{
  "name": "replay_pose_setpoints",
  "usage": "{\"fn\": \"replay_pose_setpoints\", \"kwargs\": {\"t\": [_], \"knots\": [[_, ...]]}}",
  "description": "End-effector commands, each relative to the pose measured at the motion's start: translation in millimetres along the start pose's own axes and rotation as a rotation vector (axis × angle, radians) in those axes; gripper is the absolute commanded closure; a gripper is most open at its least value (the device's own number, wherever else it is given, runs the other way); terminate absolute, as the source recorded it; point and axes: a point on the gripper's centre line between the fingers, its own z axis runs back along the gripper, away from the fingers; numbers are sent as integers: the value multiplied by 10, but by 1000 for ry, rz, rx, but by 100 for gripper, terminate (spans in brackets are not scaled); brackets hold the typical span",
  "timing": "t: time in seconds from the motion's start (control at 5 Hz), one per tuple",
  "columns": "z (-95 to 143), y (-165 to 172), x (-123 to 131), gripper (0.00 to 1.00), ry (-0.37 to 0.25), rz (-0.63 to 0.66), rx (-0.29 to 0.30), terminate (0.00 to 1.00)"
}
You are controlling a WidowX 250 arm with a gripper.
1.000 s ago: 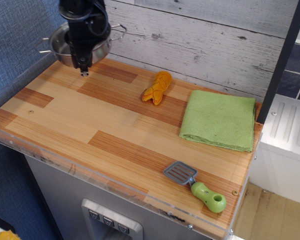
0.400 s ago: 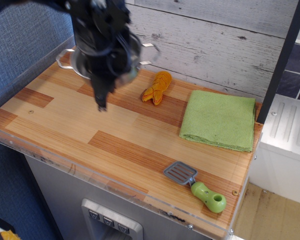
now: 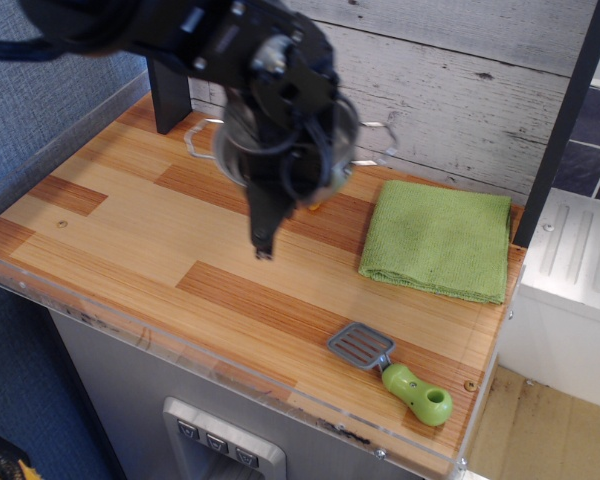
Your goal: Pick vessel and place it on the green cloth
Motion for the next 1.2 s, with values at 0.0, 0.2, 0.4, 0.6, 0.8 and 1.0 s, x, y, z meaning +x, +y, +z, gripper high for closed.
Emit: {"fn": "replay_pose_setpoints", "kwargs": {"t": [0.0, 0.2, 0.4, 0.6, 0.8, 1.0], "knots": [[17, 38, 285, 100, -65, -112, -5, 0], [-14, 61, 424, 100, -68, -155, -7, 0], [-103, 38, 622, 100, -82, -194, -27, 0], [-234, -12, 759, 100, -70, -245, -42, 0], [-366, -11, 863, 100, -57, -267, -63, 0], [-510, 21, 921, 100, -35, -267, -70, 0]]}}
